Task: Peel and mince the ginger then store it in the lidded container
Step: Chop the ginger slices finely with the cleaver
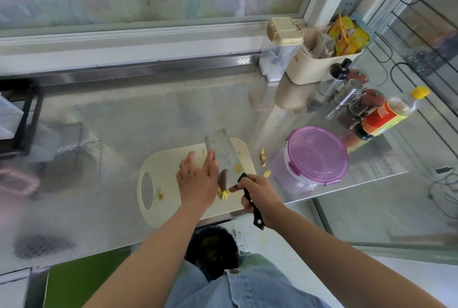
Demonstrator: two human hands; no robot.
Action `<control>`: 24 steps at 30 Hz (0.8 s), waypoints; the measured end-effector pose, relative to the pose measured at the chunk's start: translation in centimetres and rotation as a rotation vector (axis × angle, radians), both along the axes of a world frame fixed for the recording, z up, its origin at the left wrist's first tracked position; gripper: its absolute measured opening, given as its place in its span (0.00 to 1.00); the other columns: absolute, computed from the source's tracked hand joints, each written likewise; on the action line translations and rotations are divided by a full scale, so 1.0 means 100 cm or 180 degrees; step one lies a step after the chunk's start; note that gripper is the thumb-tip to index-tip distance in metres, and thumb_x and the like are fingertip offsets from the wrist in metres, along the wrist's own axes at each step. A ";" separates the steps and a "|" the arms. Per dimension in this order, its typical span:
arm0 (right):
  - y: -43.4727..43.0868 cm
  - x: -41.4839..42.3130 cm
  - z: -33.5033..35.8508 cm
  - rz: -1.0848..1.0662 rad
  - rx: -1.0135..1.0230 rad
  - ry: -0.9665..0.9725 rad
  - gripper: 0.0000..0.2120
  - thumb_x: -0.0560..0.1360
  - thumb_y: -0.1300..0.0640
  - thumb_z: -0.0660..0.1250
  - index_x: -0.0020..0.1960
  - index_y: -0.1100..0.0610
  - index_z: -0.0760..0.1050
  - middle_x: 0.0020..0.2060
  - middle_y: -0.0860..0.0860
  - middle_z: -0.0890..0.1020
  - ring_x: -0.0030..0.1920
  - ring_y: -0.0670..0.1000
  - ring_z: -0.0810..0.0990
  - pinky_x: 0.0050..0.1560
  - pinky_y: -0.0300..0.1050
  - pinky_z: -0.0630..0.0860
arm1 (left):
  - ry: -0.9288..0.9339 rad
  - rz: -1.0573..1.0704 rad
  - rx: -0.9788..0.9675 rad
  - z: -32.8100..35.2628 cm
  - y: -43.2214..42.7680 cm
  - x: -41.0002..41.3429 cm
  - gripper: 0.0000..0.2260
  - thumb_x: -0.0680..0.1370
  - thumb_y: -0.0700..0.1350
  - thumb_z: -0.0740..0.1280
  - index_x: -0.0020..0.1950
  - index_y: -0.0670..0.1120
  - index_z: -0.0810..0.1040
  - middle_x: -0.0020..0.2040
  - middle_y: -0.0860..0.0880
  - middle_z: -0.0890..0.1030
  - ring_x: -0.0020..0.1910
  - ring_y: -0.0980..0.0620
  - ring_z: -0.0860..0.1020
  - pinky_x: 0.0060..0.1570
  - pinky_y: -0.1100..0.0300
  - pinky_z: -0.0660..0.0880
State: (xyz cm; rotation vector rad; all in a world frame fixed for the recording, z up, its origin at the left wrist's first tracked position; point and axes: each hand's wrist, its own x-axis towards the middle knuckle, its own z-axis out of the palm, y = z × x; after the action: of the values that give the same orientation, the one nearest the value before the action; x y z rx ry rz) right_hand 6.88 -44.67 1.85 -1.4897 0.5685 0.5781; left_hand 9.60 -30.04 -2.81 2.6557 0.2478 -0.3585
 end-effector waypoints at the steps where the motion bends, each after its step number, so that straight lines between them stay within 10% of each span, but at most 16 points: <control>1: -0.002 -0.001 0.000 0.0001 0.0012 -0.0008 0.03 0.76 0.65 0.58 0.43 0.62 0.69 0.40 0.57 0.83 0.23 0.49 0.65 0.23 0.39 0.60 | 0.0095 0.0183 0.0015 -0.002 0.001 0.002 0.22 0.82 0.58 0.42 0.77 0.60 0.55 0.77 0.43 0.52 0.74 0.42 0.50 0.71 0.46 0.51; 17: -0.002 0.008 -0.017 0.0197 -0.0379 -0.0309 0.03 0.78 0.62 0.59 0.48 0.61 0.70 0.32 0.56 0.80 0.25 0.51 0.71 0.26 0.43 0.68 | -0.0170 -0.0039 0.0438 -0.012 0.022 -0.013 0.17 0.81 0.51 0.56 0.68 0.51 0.71 0.68 0.46 0.68 0.67 0.46 0.62 0.64 0.53 0.63; 24: -0.005 0.042 -0.025 0.0623 -0.1957 -0.1171 0.04 0.77 0.57 0.62 0.43 0.56 0.70 0.36 0.57 0.79 0.34 0.56 0.77 0.33 0.48 0.72 | 0.0025 -0.0121 0.0443 -0.019 0.043 -0.021 0.19 0.80 0.47 0.58 0.71 0.49 0.68 0.70 0.48 0.68 0.70 0.47 0.61 0.67 0.52 0.63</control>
State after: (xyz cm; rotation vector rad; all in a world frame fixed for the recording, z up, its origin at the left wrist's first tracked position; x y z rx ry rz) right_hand 11.11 -45.21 -0.60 -2.1928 0.3208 0.2671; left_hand 7.47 -25.71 -4.69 2.7996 0.2330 -0.3763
